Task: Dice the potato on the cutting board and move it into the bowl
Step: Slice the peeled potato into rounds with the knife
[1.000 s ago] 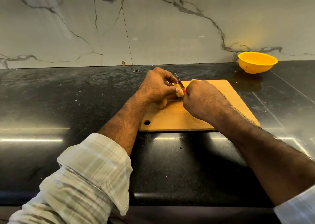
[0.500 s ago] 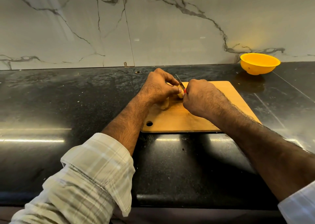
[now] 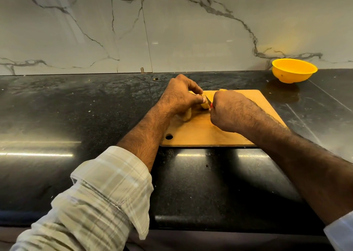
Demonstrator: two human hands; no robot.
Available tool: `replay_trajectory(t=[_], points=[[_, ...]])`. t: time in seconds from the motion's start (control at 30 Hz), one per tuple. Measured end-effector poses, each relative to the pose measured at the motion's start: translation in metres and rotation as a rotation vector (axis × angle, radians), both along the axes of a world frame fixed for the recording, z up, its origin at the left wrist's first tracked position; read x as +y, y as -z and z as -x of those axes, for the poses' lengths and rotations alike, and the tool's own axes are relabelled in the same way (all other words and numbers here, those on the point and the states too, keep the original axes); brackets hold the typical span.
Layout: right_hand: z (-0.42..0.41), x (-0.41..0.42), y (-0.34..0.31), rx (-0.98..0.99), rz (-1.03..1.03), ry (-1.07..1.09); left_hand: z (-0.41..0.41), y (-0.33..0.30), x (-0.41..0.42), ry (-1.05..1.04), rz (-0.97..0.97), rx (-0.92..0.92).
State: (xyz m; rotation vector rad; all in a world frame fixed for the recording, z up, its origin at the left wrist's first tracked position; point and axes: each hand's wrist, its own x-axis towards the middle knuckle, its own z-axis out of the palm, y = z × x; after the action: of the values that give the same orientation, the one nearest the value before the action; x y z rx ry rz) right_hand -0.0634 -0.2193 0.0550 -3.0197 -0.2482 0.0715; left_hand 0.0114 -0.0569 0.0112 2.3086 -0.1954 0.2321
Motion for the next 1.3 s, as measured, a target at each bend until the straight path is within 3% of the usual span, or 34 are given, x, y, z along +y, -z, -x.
replay_trajectory(t=[0.47,0.8,1.3], points=[[-0.002,-0.004,0.015,0.087,0.031,-0.079,-0.004,0.001,0.007,-0.022,-0.022,0.013],[-0.003,-0.016,0.013,-0.012,-0.114,-0.010,-0.002,0.002,0.006,0.011,0.008,0.010],[-0.004,-0.012,0.017,0.067,-0.053,0.027,-0.001,-0.004,0.016,0.056,-0.030,0.026]])
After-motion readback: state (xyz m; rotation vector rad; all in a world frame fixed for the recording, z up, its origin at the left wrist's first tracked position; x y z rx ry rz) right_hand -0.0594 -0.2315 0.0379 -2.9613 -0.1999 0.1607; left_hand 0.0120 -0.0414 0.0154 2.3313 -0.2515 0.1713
